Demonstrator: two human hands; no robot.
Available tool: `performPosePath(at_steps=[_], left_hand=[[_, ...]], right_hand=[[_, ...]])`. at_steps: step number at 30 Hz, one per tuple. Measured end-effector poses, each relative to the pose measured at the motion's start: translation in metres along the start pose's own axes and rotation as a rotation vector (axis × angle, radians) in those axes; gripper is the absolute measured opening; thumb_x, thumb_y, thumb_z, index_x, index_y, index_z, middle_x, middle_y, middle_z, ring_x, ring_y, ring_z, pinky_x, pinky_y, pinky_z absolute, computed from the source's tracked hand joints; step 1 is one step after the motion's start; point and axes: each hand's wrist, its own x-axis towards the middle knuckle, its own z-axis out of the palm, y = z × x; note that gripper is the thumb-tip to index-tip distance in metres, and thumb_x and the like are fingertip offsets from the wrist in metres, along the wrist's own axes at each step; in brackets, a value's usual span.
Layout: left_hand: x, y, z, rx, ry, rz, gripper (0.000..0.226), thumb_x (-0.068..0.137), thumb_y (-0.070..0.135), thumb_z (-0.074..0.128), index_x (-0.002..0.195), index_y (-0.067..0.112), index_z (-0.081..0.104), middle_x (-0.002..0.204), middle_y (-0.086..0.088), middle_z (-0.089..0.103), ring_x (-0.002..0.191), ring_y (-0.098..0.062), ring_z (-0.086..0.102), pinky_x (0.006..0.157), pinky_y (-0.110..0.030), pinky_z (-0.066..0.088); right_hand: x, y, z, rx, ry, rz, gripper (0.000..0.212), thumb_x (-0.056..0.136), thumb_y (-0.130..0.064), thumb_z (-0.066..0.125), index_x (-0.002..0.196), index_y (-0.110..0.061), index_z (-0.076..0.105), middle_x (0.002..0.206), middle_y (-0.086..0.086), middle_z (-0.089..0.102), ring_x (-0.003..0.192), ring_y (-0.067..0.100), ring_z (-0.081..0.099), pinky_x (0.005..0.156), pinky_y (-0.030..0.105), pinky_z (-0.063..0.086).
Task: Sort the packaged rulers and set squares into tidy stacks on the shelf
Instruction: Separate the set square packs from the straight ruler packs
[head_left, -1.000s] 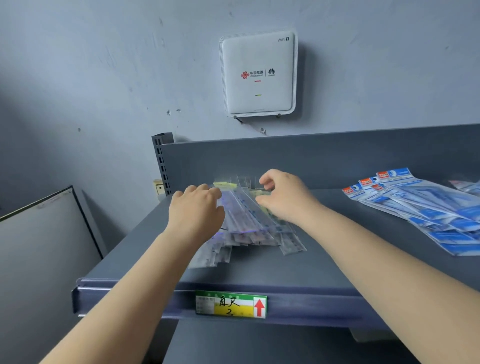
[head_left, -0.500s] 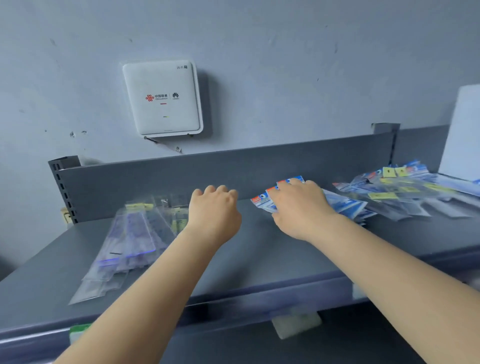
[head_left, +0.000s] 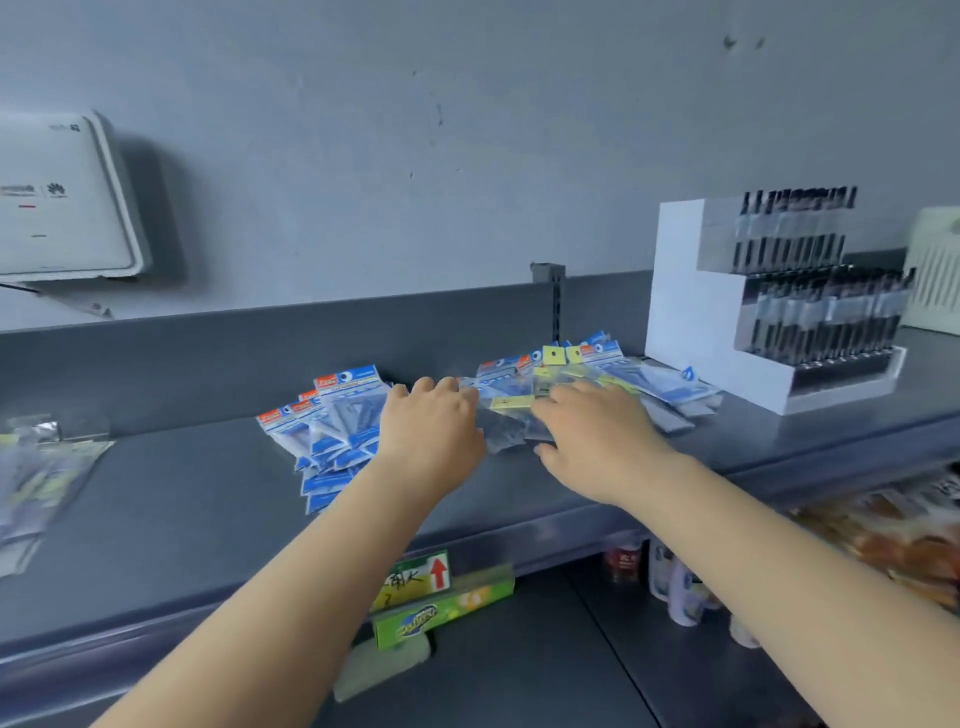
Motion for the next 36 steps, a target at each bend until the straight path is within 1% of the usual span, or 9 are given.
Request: performPosePath(at_steps=[4, 9, 17, 22, 24, 27, 30, 33, 36], left_hand=[[0.020, 0.038, 0.006, -0.023, -0.035, 0.033, 0.028, 0.091, 0.028, 0.043, 0.116, 0.018, 0.054, 0.118, 0.000, 0.056, 0.114, -0.023, 0.049, 0.087, -0.033, 0.034], [0.055, 0.063, 0.014, -0.054, -0.096, 0.055, 0.035, 0.092, 0.031, 0.045, 0.124, 0.018, 0.053, 0.124, 0.000, 0.055, 0.117, -0.023, 0.048, 0.093, -0.034, 0.035], [0.119, 0.095, 0.049, -0.111, -0.283, 0.037, 0.038, 0.092, 0.034, 0.047, 0.127, 0.019, 0.049, 0.127, -0.003, 0.054, 0.115, -0.023, 0.052, 0.079, -0.031, 0.040], [0.143, 0.110, 0.066, -0.148, -0.375, 0.060, 0.039, 0.090, 0.036, 0.046, 0.128, 0.026, 0.051, 0.124, 0.001, 0.056, 0.111, -0.022, 0.053, 0.083, -0.032, 0.044], [0.148, 0.114, 0.070, -0.179, -0.344, 0.079, 0.038, 0.092, 0.031, 0.045, 0.129, 0.029, 0.051, 0.126, 0.002, 0.057, 0.110, -0.022, 0.054, 0.085, -0.031, 0.043], [0.150, 0.121, 0.072, -0.172, -0.250, 0.167, 0.038, 0.093, 0.019, 0.042, 0.127, 0.029, 0.054, 0.129, 0.006, 0.056, 0.116, -0.019, 0.051, 0.094, -0.030, 0.037], [0.145, 0.128, 0.075, -0.180, -0.149, 0.364, 0.031, 0.089, 0.013, 0.046, 0.107, 0.031, 0.061, 0.116, 0.013, 0.060, 0.113, -0.014, 0.050, 0.095, -0.028, 0.034], [0.137, 0.125, 0.072, -0.260, -0.057, 0.491, 0.026, 0.082, 0.019, 0.056, 0.101, 0.029, 0.070, 0.108, 0.015, 0.068, 0.104, -0.017, 0.060, 0.090, -0.034, 0.044], [0.130, 0.116, 0.065, -0.345, -0.134, 0.541, 0.028, 0.080, 0.027, 0.056, 0.103, 0.025, 0.072, 0.108, 0.010, 0.069, 0.098, -0.018, 0.063, 0.084, -0.041, 0.051]], right_hand=[[-0.014, 0.048, 0.010, 0.038, -0.034, 0.060, 0.032, 0.094, -0.036, 0.043, 0.121, -0.018, 0.050, 0.121, 0.000, 0.053, 0.116, 0.022, 0.046, 0.088, 0.035, 0.038], [-0.019, 0.096, 0.028, 0.084, -0.083, 0.145, 0.033, 0.094, -0.039, 0.042, 0.119, -0.020, 0.051, 0.120, -0.002, 0.054, 0.114, 0.022, 0.047, 0.086, 0.034, 0.039], [0.001, 0.170, 0.064, 0.234, -0.158, 0.267, 0.032, 0.091, -0.041, 0.048, 0.120, -0.025, 0.052, 0.123, -0.005, 0.053, 0.114, 0.018, 0.048, 0.083, 0.030, 0.040], [0.033, 0.208, 0.081, 0.300, -0.215, 0.298, 0.032, 0.090, -0.040, 0.052, 0.119, -0.025, 0.054, 0.125, -0.002, 0.053, 0.112, 0.019, 0.051, 0.087, 0.030, 0.042], [0.046, 0.217, 0.087, 0.321, -0.273, 0.293, 0.034, 0.090, -0.039, 0.052, 0.121, -0.024, 0.054, 0.126, -0.001, 0.053, 0.110, 0.019, 0.051, 0.085, 0.030, 0.042], [0.060, 0.224, 0.094, 0.419, -0.342, 0.297, 0.036, 0.088, -0.038, 0.056, 0.121, -0.022, 0.055, 0.123, 0.004, 0.054, 0.098, 0.018, 0.051, 0.076, 0.027, 0.039], [0.067, 0.226, 0.103, 0.579, -0.316, 0.335, 0.049, 0.081, -0.035, 0.068, 0.125, -0.022, 0.052, 0.129, 0.004, 0.051, 0.109, 0.019, 0.052, 0.082, 0.027, 0.040], [0.068, 0.228, 0.108, 0.698, -0.238, 0.377, 0.062, 0.073, -0.027, 0.078, 0.127, -0.019, 0.049, 0.130, 0.003, 0.052, 0.110, 0.019, 0.052, 0.080, 0.025, 0.039], [0.068, 0.228, 0.110, 0.792, -0.179, 0.399, 0.070, 0.069, -0.017, 0.081, 0.128, -0.015, 0.044, 0.129, 0.005, 0.053, 0.108, 0.020, 0.053, 0.083, 0.028, 0.043]])
